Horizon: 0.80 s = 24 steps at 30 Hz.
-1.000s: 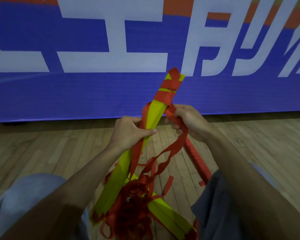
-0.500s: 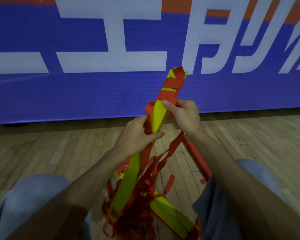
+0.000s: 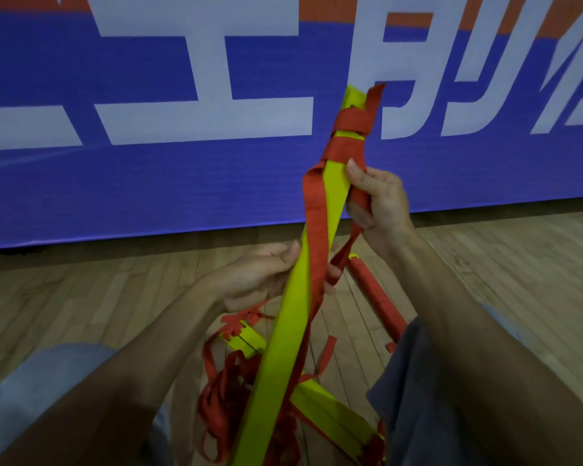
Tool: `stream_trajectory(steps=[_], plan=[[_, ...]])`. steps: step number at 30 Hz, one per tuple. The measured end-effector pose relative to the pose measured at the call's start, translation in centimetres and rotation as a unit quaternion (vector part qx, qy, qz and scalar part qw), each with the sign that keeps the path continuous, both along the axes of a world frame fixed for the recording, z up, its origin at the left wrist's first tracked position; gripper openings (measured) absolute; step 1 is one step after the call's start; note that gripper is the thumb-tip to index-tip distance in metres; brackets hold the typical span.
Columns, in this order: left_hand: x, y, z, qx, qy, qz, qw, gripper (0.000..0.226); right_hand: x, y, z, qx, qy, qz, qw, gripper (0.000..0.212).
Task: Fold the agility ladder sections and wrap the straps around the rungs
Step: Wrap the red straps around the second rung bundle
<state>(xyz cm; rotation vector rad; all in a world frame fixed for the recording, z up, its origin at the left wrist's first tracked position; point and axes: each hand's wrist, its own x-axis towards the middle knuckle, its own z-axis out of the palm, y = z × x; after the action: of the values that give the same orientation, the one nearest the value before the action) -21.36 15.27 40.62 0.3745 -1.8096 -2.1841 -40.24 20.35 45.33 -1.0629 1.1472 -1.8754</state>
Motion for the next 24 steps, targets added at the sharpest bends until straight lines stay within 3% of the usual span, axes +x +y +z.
stream_trajectory(steps=[3, 10, 12, 16, 22, 24], plan=[[-0.1, -0.3, -0.3, 0.004, 0.011, -0.05, 0.999, 0.048, -0.4, -0.2, -0.5, -0.02, 0.004, 0.025, 0.999, 0.034], [0.0, -1.2, -0.3, -0.024, -0.007, 0.018, 1.0, 0.061, -0.2, -0.5, -1.0, 0.013, 0.047, 0.067, 0.997, 0.036], [0.3, -1.8, -0.3, -0.044, -0.026, 0.056, 0.997, 0.066, -0.3, -0.4, -0.9, 0.022, 0.06, 0.055, 0.996, 0.018], [0.8, -2.6, -0.1, -0.077, -0.053, 0.127, 0.987, 0.044, -0.5, -0.5, -1.1, 0.077, 0.134, 0.027, 0.988, 0.013], [0.6, -2.7, -0.3, -0.119, -0.1, 0.223, 0.963, 0.038, -0.3, -0.7, -1.4, 0.162, 0.173, 0.028, 0.971, 0.024], [0.1, -2.7, -1.0, -0.221, -0.122, 0.275, 0.928, 0.025, 0.3, -0.8, -1.5, 0.172, 0.19, 0.038, 0.966, 0.028]])
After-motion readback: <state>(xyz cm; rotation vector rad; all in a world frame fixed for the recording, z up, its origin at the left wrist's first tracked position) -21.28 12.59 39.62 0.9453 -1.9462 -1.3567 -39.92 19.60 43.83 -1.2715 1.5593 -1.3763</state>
